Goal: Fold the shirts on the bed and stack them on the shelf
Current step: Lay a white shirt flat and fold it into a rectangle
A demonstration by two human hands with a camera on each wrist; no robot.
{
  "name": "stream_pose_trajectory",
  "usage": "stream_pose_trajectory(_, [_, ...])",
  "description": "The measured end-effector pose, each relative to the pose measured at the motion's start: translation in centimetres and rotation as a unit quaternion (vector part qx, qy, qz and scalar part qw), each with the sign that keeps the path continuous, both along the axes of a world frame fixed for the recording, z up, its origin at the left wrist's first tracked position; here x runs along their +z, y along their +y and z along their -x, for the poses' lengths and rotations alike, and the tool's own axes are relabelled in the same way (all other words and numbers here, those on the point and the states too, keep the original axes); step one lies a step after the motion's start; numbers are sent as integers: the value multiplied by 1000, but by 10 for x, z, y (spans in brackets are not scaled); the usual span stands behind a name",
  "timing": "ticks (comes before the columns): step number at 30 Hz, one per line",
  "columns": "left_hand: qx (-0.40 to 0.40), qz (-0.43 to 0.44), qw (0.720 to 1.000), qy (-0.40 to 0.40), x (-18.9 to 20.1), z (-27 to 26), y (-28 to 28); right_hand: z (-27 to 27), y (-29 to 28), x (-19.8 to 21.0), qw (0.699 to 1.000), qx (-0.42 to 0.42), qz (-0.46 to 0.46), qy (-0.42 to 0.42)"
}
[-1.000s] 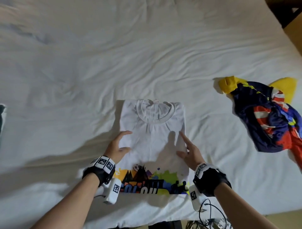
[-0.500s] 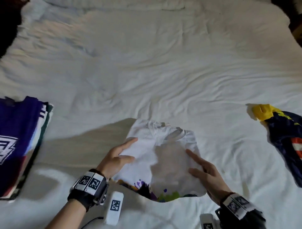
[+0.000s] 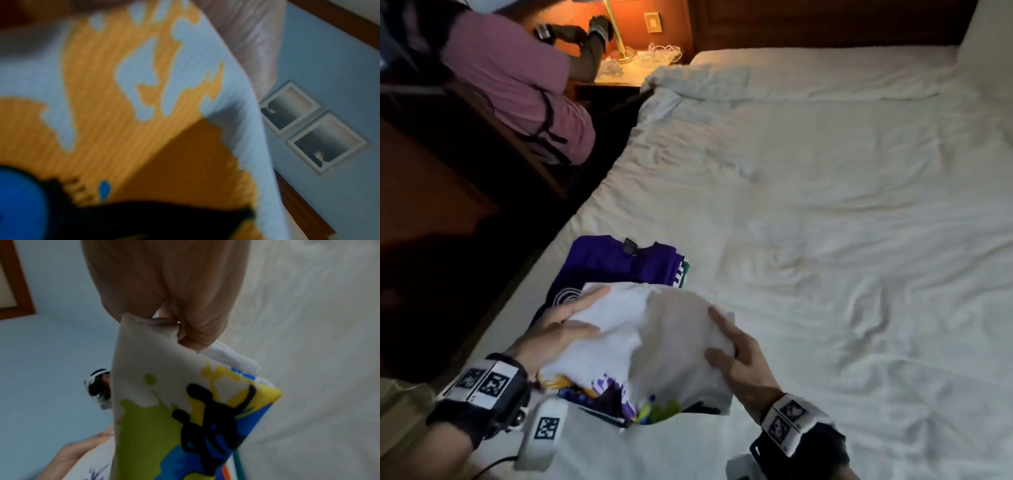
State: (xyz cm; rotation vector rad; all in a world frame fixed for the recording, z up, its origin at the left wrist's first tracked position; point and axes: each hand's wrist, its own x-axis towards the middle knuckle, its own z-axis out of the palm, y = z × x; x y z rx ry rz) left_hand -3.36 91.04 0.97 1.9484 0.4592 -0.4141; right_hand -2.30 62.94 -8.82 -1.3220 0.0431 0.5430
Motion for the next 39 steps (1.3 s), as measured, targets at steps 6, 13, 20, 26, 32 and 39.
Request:
stream_pose_trajectory(6, [13, -38, 995, -94, 15, -68, 110, -74, 112, 28, 995, -16, -27, -99])
stream_pose_trajectory(13, [105, -88, 988, -65, -89, -92, 187, -72, 182, -43, 992, -24, 105, -57])
stream_pose_trajectory(20, [299, -162, 939, 57, -192, -42, 198, -21, 189, -111, 966, -164, 165, 116])
stream_pose_trajectory(26, [296, -188, 930, 109, -180, -37, 198, -10, 196, -112, 965, -93, 202, 140])
stream_pose_trajectory(32, [296, -146, 944, -7, -164, -38, 213, -10, 207, -99, 967, -125, 174, 134])
stream_pose_trajectory(39, [254, -159, 951, 81, -197, 7, 235, 25, 207, -109, 954, -66, 249, 154])
